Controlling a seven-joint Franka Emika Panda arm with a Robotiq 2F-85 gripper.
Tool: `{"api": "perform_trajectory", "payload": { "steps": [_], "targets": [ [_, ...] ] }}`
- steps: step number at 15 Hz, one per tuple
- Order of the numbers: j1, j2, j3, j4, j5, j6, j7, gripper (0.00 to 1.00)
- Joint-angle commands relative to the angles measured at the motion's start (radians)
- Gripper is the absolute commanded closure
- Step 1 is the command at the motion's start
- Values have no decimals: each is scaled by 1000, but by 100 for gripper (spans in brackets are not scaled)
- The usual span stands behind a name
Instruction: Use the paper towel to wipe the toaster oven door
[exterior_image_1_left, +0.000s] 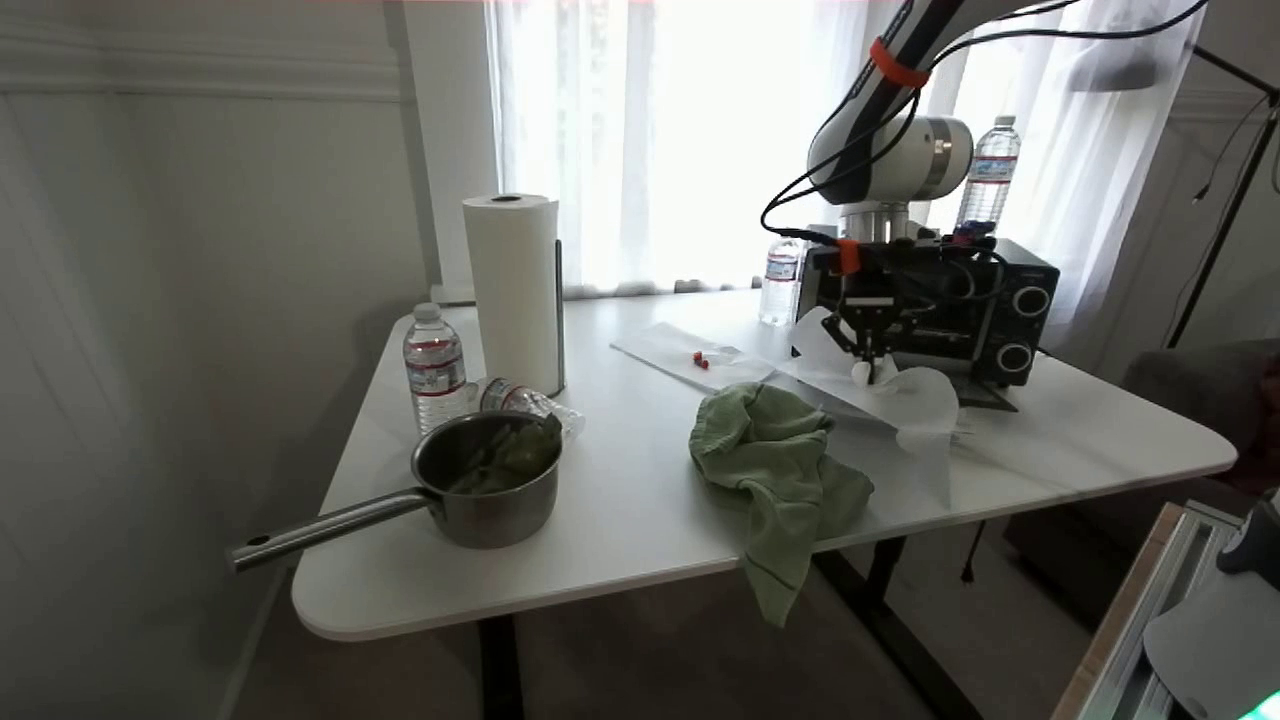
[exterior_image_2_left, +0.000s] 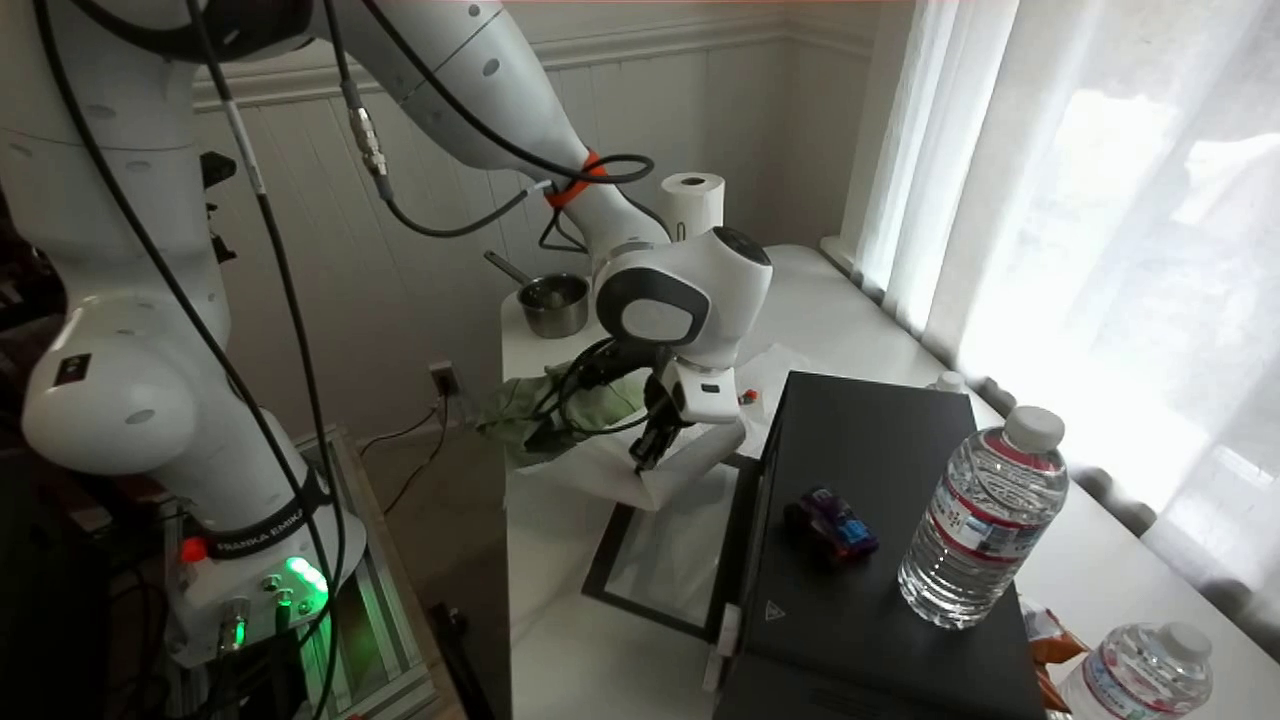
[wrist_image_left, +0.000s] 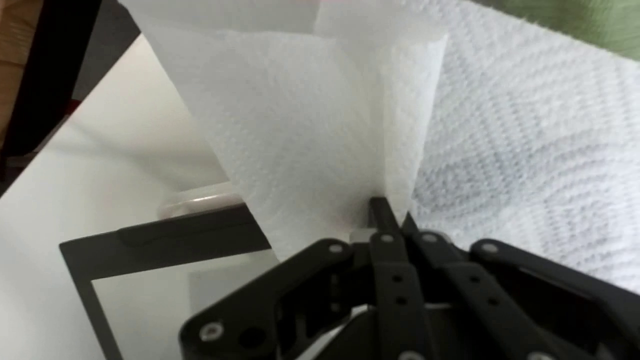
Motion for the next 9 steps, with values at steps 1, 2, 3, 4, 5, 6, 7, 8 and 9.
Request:
{"api": "perform_trajectory", "payload": {
  "steps": [1,2,3,4,5,6,7,8,9],
  "targets": [
    [-2,-37,42,-39,93,62,-117,100],
    [-1,-41,52,-38,117,79,-143,100],
    [0,-50,59,-41,139,97,-167,100],
    [0,-60,68,-43,163,111,-194,100],
    [2,-81,77,-47,187,139,-221,100],
    [1,-102,89,-48,217,163,-252,100],
    [-1,-128,103,-45,251,171,-283,100],
    [0,-147,114,-41,282,189,-310,100],
    [7,-164,123,-34,303,212,-328,100]
  ]
}}
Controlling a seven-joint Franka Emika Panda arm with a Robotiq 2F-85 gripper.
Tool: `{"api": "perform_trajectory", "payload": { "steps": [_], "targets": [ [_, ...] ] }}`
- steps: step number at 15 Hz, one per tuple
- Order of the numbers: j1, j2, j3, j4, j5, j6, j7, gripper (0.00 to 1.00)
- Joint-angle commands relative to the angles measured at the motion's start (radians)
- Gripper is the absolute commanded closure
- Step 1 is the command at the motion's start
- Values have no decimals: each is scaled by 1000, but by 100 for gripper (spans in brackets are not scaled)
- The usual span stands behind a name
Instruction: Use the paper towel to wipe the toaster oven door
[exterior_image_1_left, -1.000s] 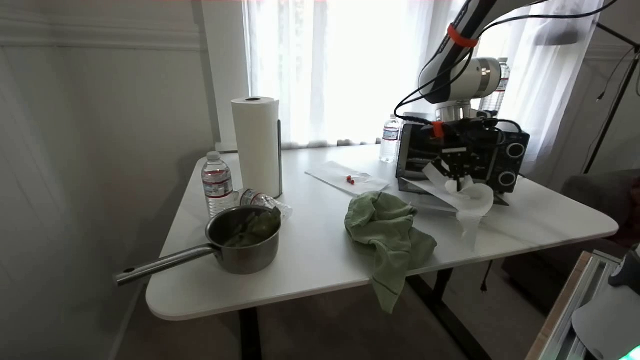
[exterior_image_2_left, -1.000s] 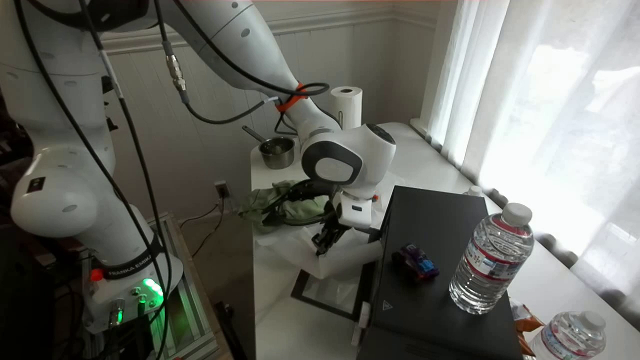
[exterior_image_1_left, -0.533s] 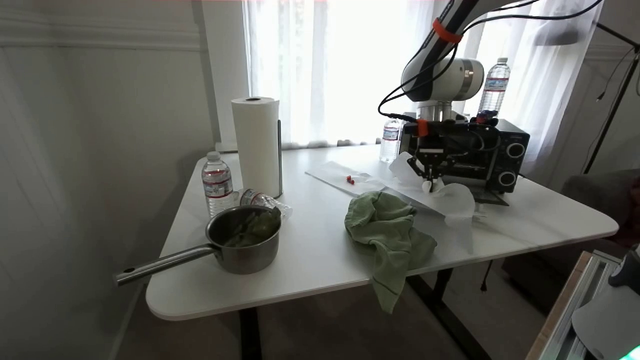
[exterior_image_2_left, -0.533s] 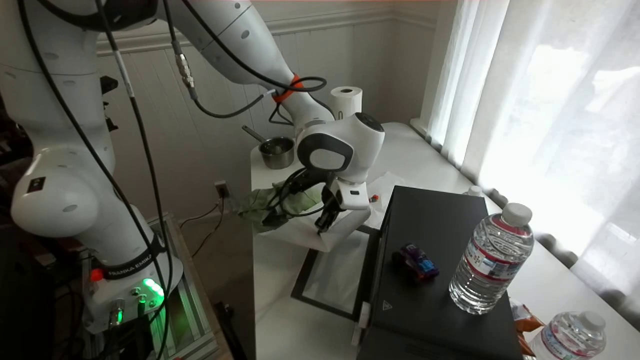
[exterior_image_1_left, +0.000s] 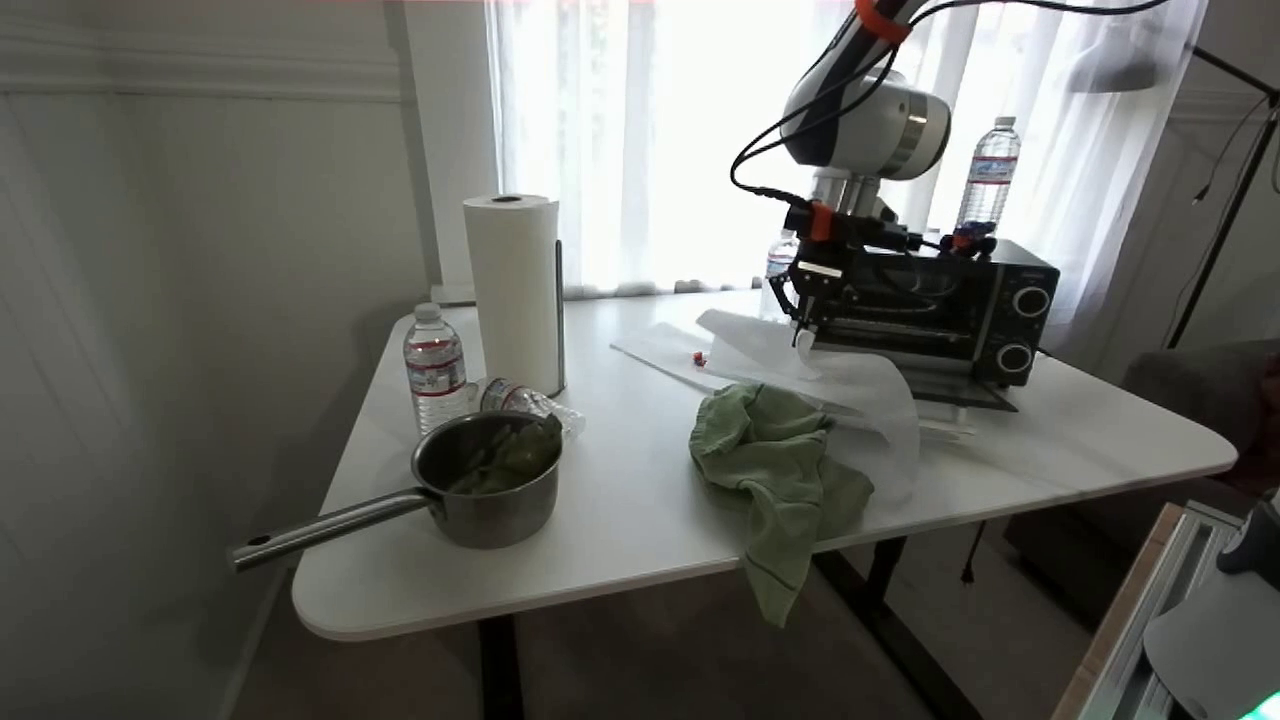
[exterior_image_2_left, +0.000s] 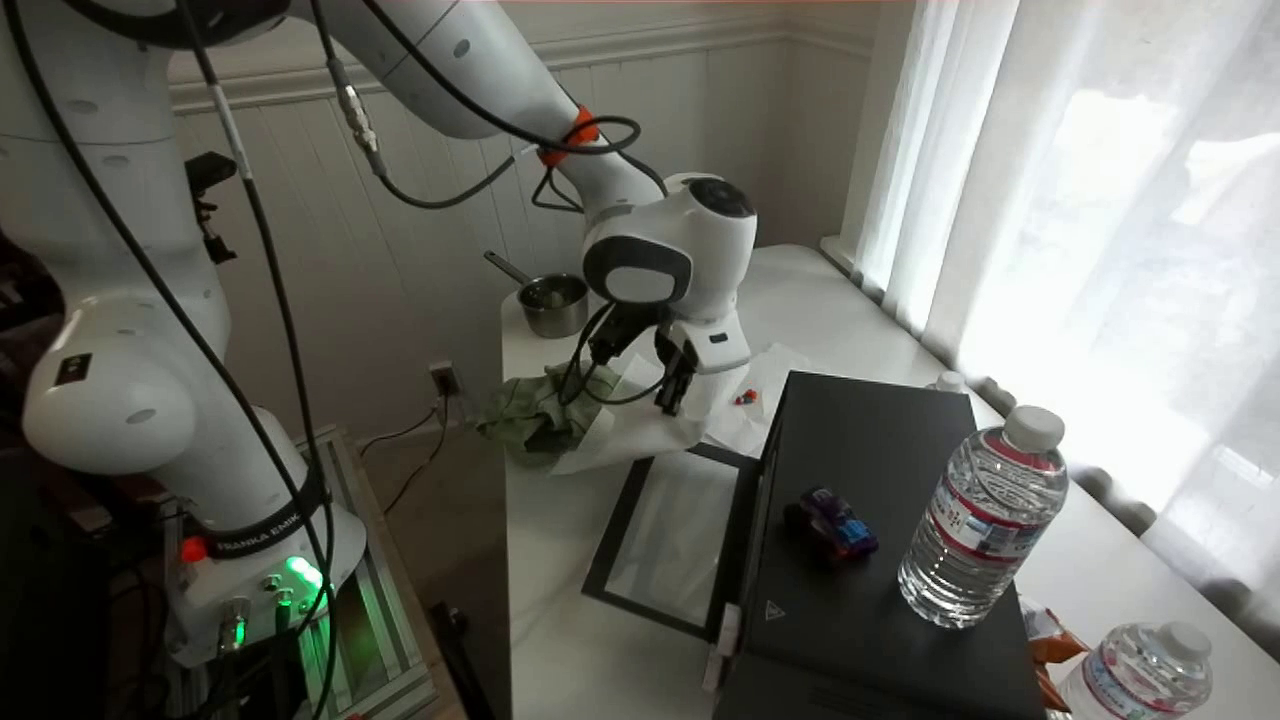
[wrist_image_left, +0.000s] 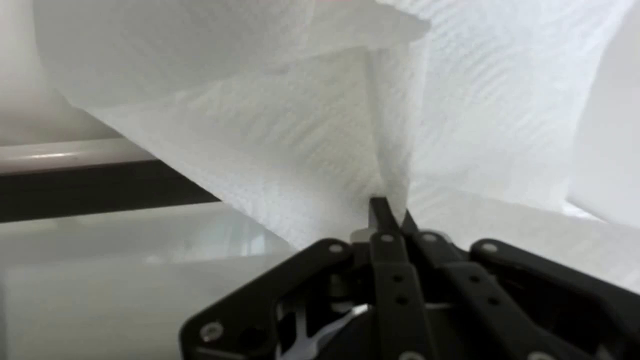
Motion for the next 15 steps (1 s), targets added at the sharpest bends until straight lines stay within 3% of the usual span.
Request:
{"api": "perform_trajectory", "payload": {
  "steps": [1,5,6,15],
  "targets": [
    [7,-111,41,-25,109,75,-103,100],
    [21,-137,94,31,250,198,-202,100],
    [24,-118,66,24,175,148,-142,99],
    [34,-108,86,58,224,207,-172,100]
  ]
}}
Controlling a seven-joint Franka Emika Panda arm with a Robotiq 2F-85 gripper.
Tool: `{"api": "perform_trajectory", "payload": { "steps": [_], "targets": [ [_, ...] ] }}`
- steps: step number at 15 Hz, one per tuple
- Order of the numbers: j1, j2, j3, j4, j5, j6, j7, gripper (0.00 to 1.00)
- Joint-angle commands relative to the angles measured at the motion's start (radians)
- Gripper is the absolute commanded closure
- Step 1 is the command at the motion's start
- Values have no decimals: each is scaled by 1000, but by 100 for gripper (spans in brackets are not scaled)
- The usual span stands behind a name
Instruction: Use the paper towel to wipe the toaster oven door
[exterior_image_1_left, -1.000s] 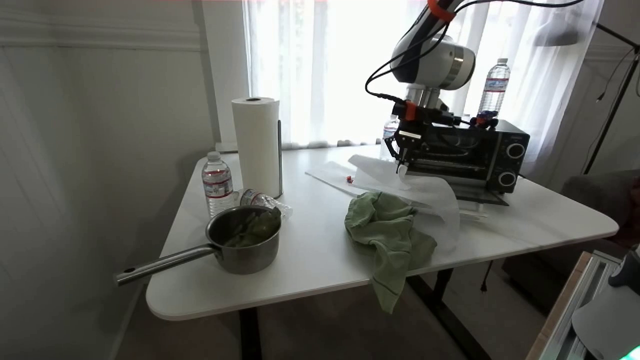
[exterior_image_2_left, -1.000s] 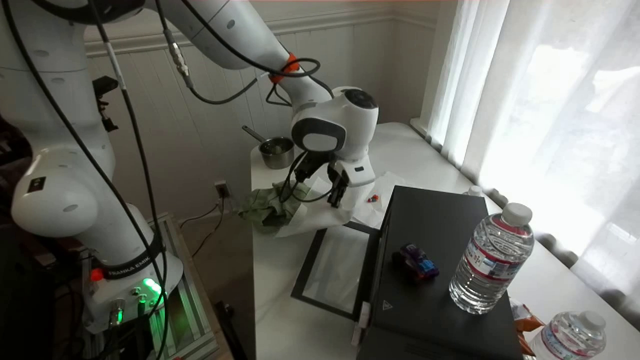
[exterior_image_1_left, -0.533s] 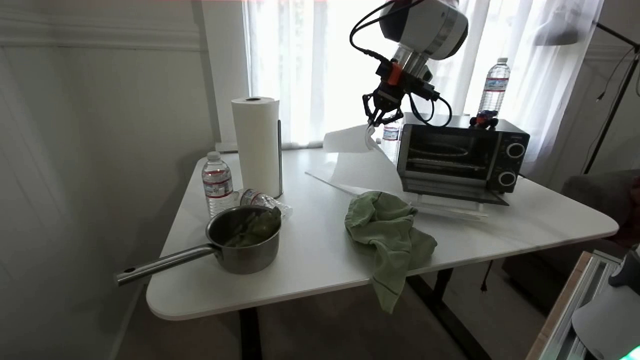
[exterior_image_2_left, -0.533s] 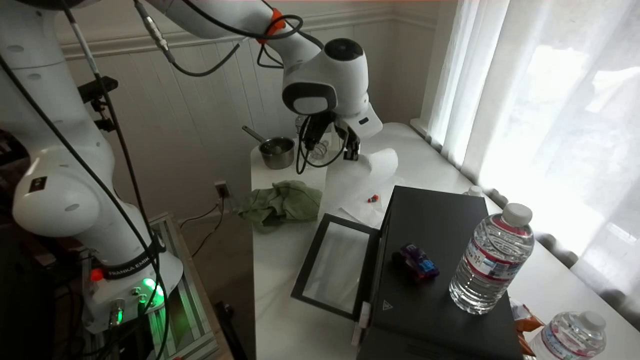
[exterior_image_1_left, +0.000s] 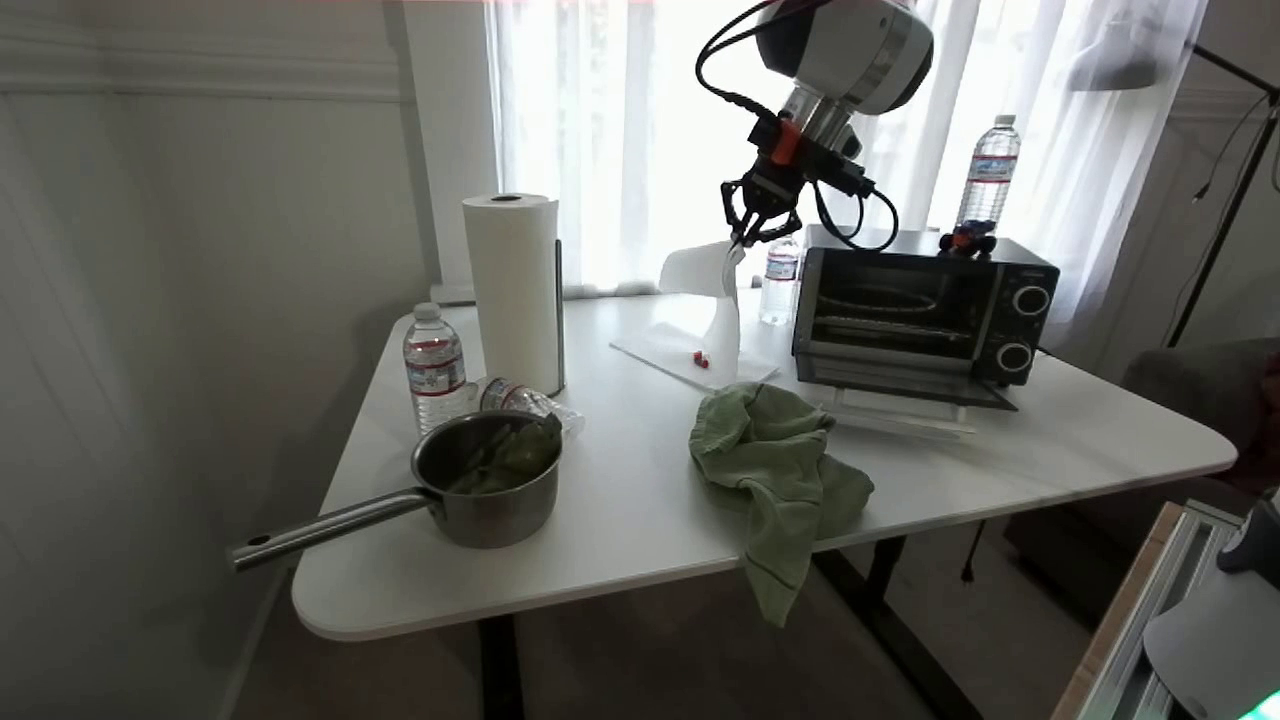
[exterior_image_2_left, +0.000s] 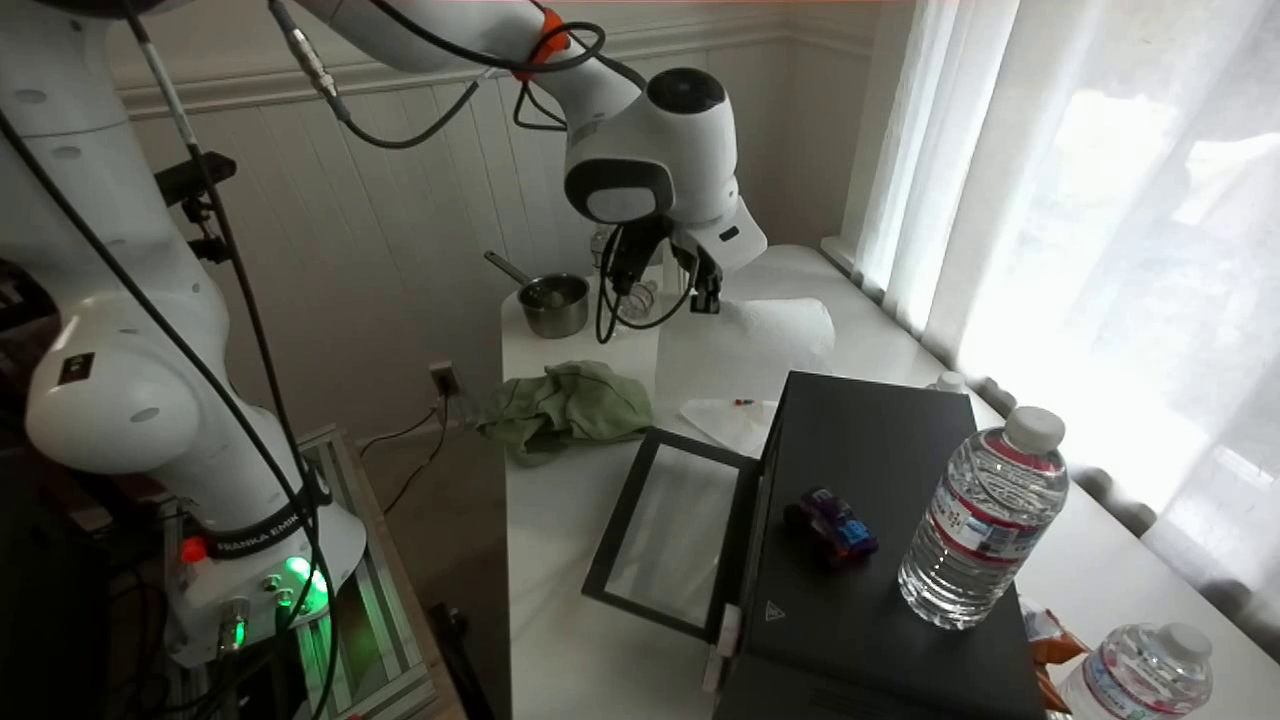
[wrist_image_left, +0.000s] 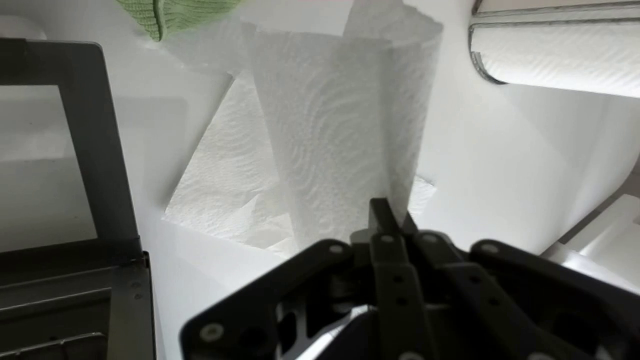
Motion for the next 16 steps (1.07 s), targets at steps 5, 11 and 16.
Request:
{"api": "perform_trajectory", "payload": {
  "steps": [5,11,16],
  "targets": [
    [23,134,37,118,81,165,-47,100],
    [-10,310,99,233,81,324,-90,100],
    [-43,416,137,311,75,345,-91,100]
  ]
}}
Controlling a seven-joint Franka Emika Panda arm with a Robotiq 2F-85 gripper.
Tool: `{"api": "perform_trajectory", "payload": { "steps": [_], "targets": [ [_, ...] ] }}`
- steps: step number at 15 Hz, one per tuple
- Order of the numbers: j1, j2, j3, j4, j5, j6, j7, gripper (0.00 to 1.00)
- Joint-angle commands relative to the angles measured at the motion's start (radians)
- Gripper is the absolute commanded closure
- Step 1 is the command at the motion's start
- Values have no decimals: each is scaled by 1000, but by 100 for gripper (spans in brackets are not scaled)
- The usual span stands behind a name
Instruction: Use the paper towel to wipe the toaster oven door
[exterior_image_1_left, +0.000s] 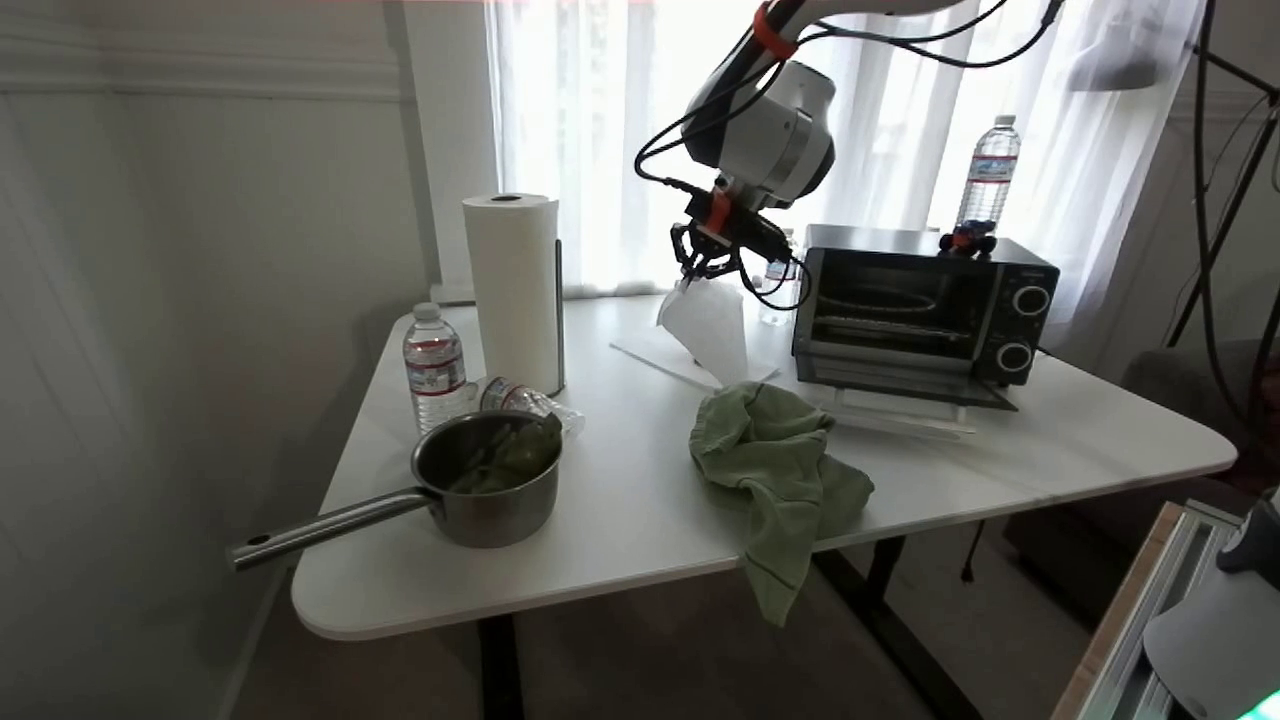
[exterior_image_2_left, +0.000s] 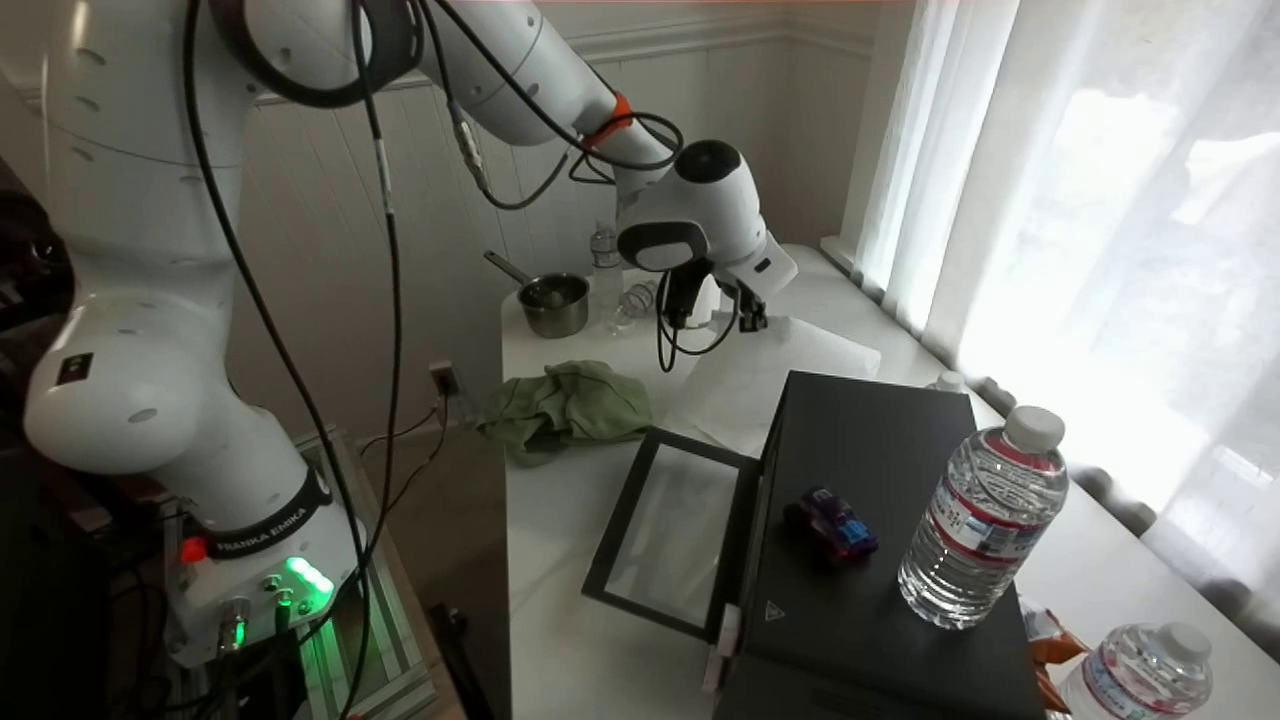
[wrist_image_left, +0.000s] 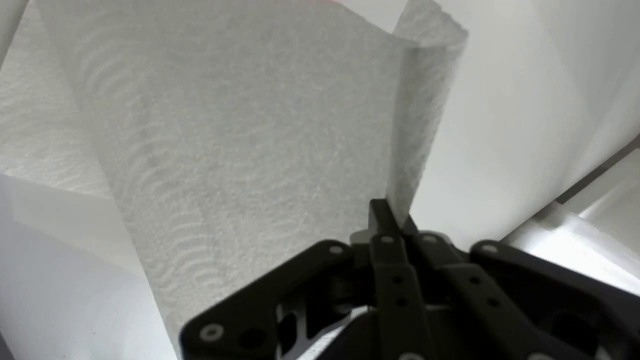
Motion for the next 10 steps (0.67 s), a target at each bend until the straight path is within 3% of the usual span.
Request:
{"api": "perform_trajectory", "payload": {
  "steps": [1,3,7,10],
  "targets": [
    [-26,70,29,73,23,26,-15,74],
    [-27,68,26,81,17,19,-7,67],
    [-47,12,64,66,37,-5,-15,38],
    [1,-69,-1,8,-28,-63,44,18]
  ]
}}
